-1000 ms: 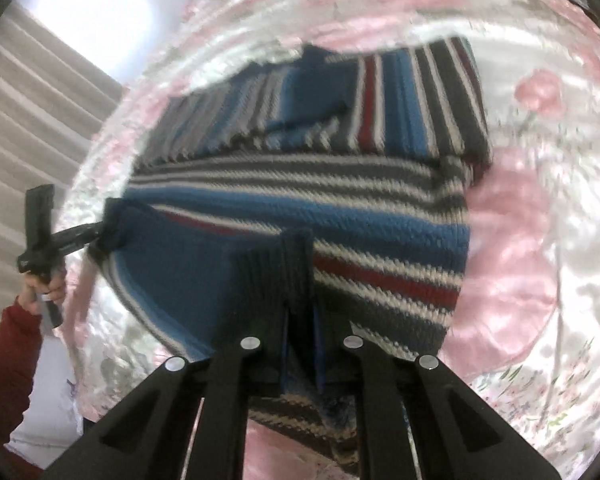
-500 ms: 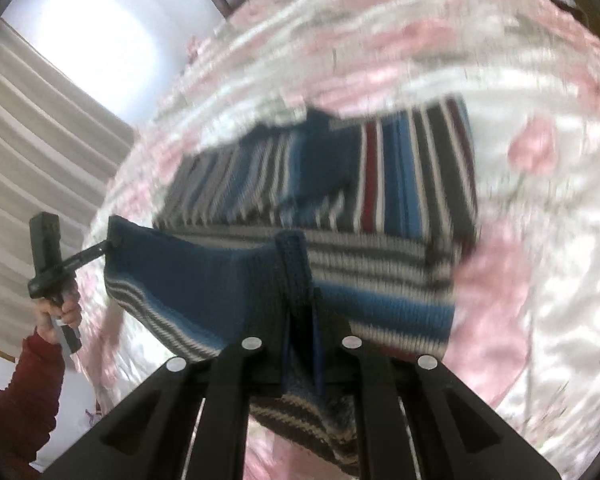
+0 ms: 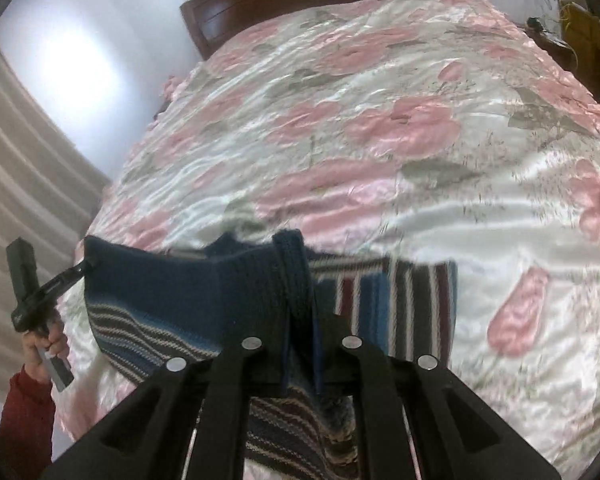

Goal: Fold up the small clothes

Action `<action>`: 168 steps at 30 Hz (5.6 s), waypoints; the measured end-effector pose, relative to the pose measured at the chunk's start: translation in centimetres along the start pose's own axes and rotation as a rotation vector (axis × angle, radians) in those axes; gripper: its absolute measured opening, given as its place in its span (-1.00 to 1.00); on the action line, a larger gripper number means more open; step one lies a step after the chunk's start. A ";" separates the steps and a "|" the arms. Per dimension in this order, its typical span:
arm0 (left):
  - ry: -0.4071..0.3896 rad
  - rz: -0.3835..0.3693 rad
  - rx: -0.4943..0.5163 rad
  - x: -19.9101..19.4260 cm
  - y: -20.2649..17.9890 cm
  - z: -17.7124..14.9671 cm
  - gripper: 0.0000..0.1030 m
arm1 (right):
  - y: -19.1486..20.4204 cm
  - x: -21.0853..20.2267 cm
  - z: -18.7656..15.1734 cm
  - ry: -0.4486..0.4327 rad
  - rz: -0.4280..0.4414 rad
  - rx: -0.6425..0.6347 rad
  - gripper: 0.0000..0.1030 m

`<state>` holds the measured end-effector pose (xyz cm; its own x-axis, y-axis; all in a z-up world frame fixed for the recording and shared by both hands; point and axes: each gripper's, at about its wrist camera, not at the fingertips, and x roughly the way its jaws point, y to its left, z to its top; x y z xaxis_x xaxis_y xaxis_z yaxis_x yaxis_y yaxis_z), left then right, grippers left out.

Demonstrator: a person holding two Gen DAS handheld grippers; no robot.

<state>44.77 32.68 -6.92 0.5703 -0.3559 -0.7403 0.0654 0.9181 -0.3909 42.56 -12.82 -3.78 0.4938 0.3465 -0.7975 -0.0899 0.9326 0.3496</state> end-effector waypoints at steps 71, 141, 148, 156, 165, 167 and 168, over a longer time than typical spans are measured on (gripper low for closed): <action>0.282 0.208 -0.060 -0.5 8.9 -15.4 -0.78 | -9.1 2.0 -17.9 0.280 -0.065 0.137 -0.78; 0.277 0.136 0.048 9.1 -3.7 -10.8 0.06 | -9.5 5.0 -10.2 0.274 -0.163 0.149 0.18; 0.281 0.148 0.077 10.5 -4.0 -11.0 0.14 | -9.5 6.6 -10.6 0.297 -0.160 0.140 0.20; 0.269 0.147 0.108 10.5 -4.1 -11.3 0.18 | -8.6 7.7 -10.8 0.284 -0.148 0.117 -0.03; 0.263 0.136 0.123 10.5 -4.1 -11.5 0.19 | -7.6 5.5 -9.9 0.230 -0.065 0.105 -0.41; 0.263 0.133 0.128 10.4 -4.1 -11.5 0.19 | -7.3 4.1 -9.4 0.184 -0.017 0.111 -0.41; 0.264 0.132 0.128 10.3 -4.1 -11.6 0.19 | -7.2 3.5 -9.2 0.166 -0.001 0.110 -0.41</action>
<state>40.89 23.23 -19.29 0.3500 -0.2496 -0.9029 0.1172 0.9680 -0.2221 36.96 -17.43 -13.65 0.3439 0.3656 -0.8649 0.0104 0.9196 0.3928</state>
